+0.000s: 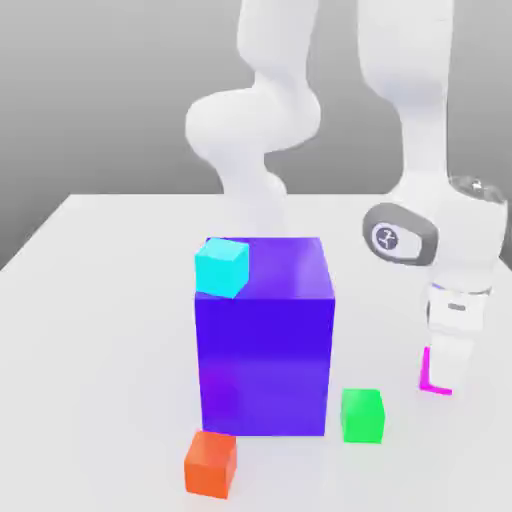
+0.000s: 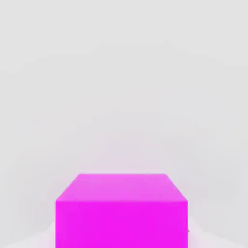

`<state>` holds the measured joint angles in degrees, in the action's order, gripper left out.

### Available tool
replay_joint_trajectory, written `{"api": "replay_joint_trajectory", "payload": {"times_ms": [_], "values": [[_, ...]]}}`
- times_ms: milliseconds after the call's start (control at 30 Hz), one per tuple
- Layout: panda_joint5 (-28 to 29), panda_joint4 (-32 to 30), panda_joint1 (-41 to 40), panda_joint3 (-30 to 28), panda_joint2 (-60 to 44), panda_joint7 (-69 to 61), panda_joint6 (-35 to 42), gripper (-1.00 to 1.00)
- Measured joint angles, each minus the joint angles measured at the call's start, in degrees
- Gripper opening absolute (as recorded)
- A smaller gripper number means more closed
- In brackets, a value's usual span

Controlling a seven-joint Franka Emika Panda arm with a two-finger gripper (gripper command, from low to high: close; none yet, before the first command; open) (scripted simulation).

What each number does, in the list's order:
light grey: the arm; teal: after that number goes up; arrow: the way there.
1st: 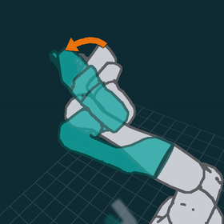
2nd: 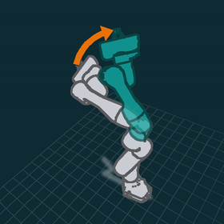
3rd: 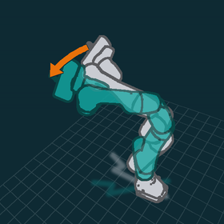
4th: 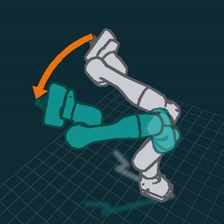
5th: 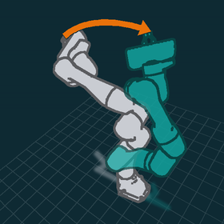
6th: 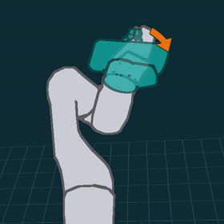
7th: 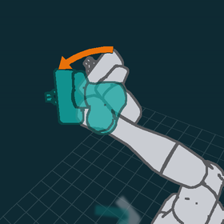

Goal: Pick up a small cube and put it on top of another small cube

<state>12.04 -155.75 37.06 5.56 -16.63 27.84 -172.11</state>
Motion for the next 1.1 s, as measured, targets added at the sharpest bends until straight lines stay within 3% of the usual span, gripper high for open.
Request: {"api": "replay_joint_trajectory", "payload": {"times_ms": [200,867,1100], "values": [[-7.8,-2.2,-3.8,5.1,11.1,-6.6,8.7,-1.00],[-11.8,-1.9,-16.9,-3.2,21.2,-39.6,18.9,-1.00],[-12.9,-1.2,-16.8,-3.8,15.7,-42.6,14.1,-1.00]]}}
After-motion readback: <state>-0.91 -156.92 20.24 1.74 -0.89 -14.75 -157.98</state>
